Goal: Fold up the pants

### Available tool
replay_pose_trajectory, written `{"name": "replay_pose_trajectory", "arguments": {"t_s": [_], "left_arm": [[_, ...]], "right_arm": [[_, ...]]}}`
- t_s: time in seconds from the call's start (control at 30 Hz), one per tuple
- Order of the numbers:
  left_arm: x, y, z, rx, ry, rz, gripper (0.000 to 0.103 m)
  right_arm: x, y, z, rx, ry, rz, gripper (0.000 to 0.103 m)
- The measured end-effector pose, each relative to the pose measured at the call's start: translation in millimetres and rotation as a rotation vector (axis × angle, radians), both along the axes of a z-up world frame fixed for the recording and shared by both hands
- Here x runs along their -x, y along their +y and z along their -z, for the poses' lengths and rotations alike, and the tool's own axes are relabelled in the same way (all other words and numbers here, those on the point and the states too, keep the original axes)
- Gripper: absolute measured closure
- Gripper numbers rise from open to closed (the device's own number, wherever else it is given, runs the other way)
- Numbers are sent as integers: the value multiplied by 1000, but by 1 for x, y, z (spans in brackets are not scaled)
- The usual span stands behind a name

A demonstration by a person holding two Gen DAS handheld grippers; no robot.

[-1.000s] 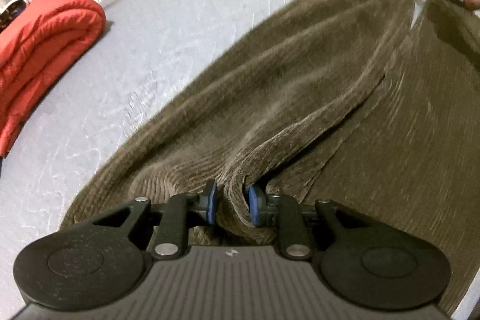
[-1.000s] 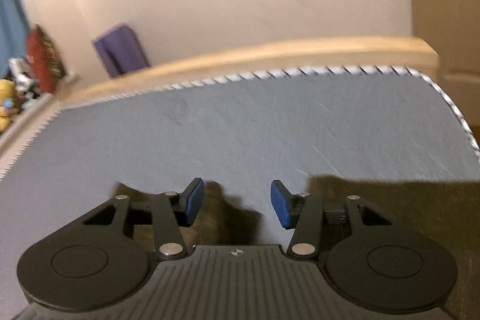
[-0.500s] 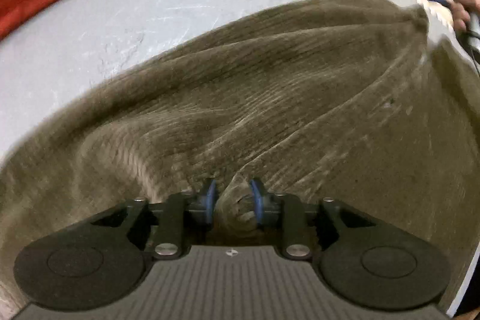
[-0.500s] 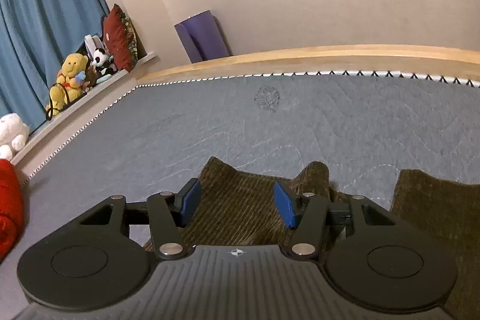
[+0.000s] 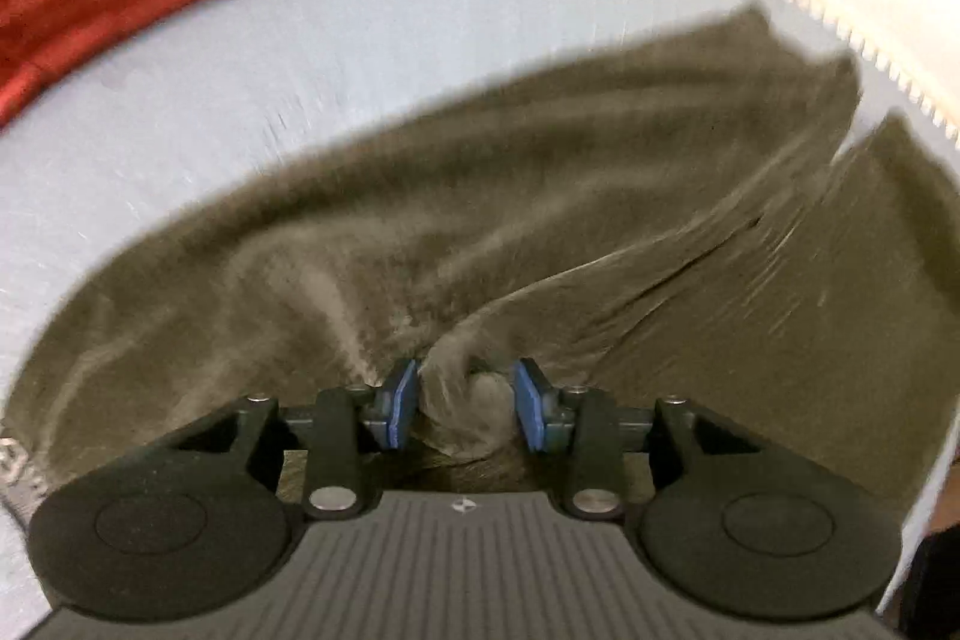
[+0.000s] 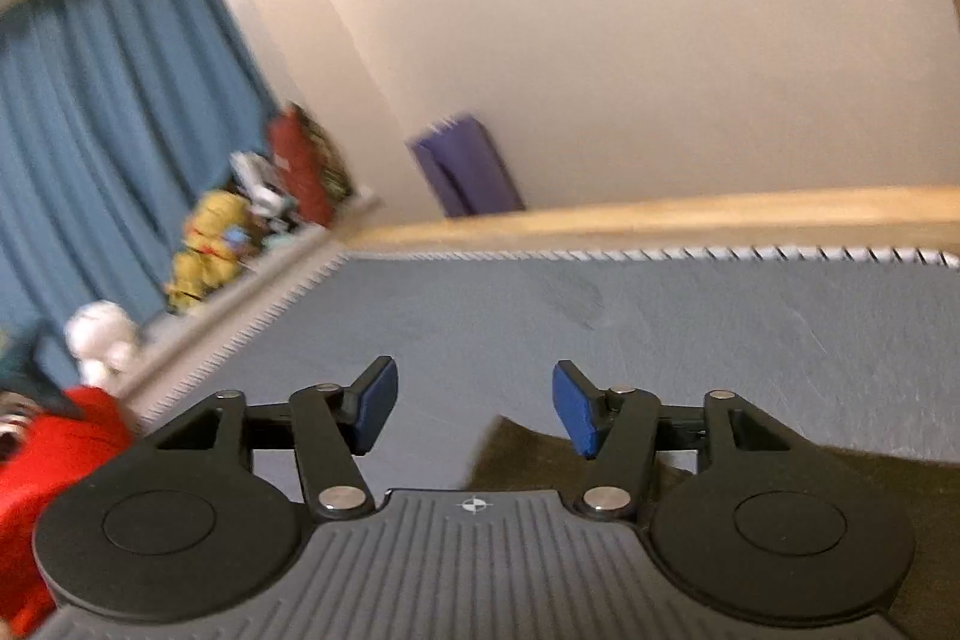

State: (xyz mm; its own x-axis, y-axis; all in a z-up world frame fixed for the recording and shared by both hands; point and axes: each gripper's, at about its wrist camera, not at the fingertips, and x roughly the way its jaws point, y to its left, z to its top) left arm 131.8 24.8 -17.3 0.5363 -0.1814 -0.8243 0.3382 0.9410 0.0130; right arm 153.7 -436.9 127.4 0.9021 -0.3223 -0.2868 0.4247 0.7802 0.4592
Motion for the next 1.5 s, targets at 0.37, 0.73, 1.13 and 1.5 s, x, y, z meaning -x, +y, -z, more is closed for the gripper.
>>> {"name": "replay_pose_trajectory", "arguments": {"t_s": [0.37,0.73,1.13,1.5], "left_arm": [[117,60,-64,-6,-201,-34,26],[181,176,-24,106,10,-357,92],[162,225,-4,145,76,-599,39],[139,224,20,115,146,-582,26]], "right_arm": [[110,136,-60,142,-85,-458,29],[151,273,38,304,98,-977,33],[188,380,119,472,336,-1331,39],[222,438,149,673,312,-1569,28]]}}
